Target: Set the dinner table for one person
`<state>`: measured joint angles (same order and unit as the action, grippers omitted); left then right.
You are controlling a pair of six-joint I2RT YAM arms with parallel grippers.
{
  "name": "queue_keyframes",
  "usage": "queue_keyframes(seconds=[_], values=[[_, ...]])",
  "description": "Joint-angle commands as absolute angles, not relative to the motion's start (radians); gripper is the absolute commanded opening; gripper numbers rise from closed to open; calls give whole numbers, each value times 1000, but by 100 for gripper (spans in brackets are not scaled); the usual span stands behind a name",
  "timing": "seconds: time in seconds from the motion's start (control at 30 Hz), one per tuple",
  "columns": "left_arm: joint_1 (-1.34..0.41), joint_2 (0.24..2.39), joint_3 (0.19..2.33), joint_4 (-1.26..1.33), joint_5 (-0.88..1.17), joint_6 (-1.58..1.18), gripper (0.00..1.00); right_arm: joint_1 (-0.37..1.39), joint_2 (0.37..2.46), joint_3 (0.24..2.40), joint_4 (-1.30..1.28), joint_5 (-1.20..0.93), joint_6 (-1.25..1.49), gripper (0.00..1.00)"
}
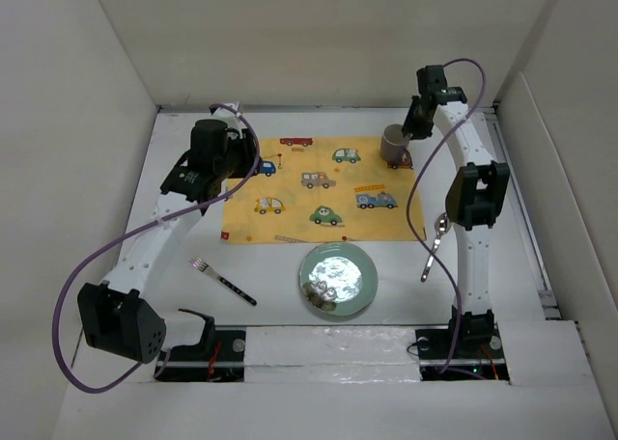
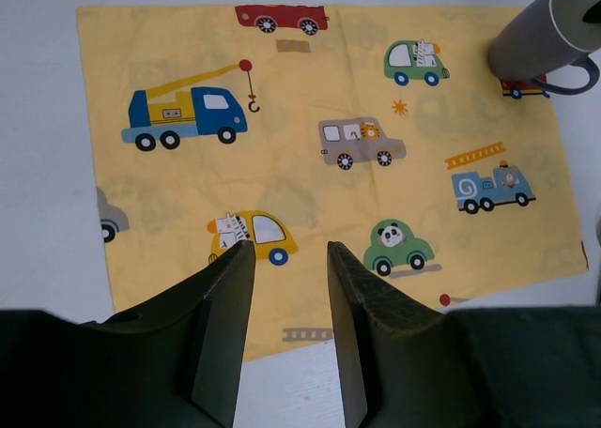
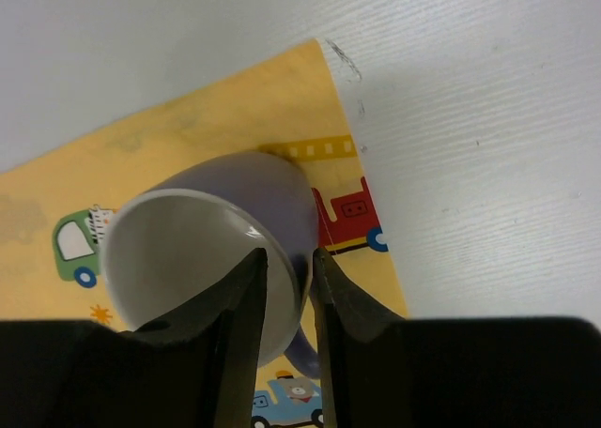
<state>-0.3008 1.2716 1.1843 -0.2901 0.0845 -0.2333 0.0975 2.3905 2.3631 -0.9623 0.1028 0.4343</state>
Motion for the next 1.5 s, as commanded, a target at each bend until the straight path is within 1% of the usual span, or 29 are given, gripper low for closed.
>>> queue_keyframes(seconds=[0.0,0.03,0.13,0.2,0.23,0.27,0.33,0.37,0.4,0.47,0.5,0.53,0.57,0.6,0.67,0.7,0.73,0.8,0.9,1.03,1.07,1.13,1.27,1.33,1.37,1.4,1.43,1.47], values=[[-299,1235,1184,-284,72,-235,34,80,2352,2454,-917,71,445,34],[-299,1235,1189,-285,71,-235,34,80,2341,2479,-917,61,449,38],[-299,1236,1213,-294,74,-230,34,58,2272,2499,-896,34,466,44],[-299,1241,1249,-308,74,-226,34,44,2214,2481,-868,11,486,46],[-299,1241,1261,-311,74,-224,34,29,2177,2456,-848,8,491,44],[-299,1243,1281,-313,78,-222,33,19,2073,2356,-829,-53,495,32],[-299,1247,1296,-313,87,-222,29,18,1940,2178,-715,-127,495,0],[-299,1247,1302,-314,98,-229,24,28,1783,1941,-662,-217,491,0],[-299,1247,1302,-310,106,-232,13,53,1702,1816,-549,-263,491,0],[-299,1240,1287,-307,130,-236,1,93,1544,1572,-462,-357,497,0],[-299,1236,1281,-307,129,-239,0,150,1413,1361,-422,-373,495,0],[-299,1236,1273,-307,130,-241,0,176,1355,1274,-432,-374,488,0],[-299,1235,1260,-307,130,-241,0,204,1301,1199,-451,-373,486,3],[-299,1236,1255,-308,127,-239,0,228,1214,1070,-503,-377,477,23],[-299,1244,1249,-311,132,-244,0,279,1154,976,-567,-420,466,40],[-299,1246,1250,-310,136,-245,9,293,1111,935,-609,-440,463,52],[-299,1258,1253,-307,146,-248,15,323,1098,852,-618,-457,472,55],[-299,1273,1273,-310,164,-252,23,351,1089,789,-638,-479,489,56],[-299,1295,1292,-308,182,-255,30,383,1101,683,-589,-471,535,54],[-299,1296,1285,-308,187,-261,31,408,1178,578,-456,-512,574,53],[-299,1295,1281,-308,186,-262,31,408,1227,549,-402,-524,578,53],[-299,1289,1273,-308,181,-262,31,454,1296,520,-318,-543,598,50],[-299,1284,1264,-316,175,-264,31,482,1364,512,-201,-523,638,46],[-299,1275,1259,-318,175,-268,31,494,1403,502,-146,-520,655,41],[-299,1273,1253,-318,172,-268,31,494,1419,499,-106,-522,675,36],[-299,1269,1250,-319,172,-270,31,494,1439,494,-88,-522,683,20],[-299,1264,1249,-319,172,-270,31,494,1443,494,-80,-523,684,7],[-299,1261,1246,-325,164,-270,31,494,1442,500,-112,-514,678,0]])
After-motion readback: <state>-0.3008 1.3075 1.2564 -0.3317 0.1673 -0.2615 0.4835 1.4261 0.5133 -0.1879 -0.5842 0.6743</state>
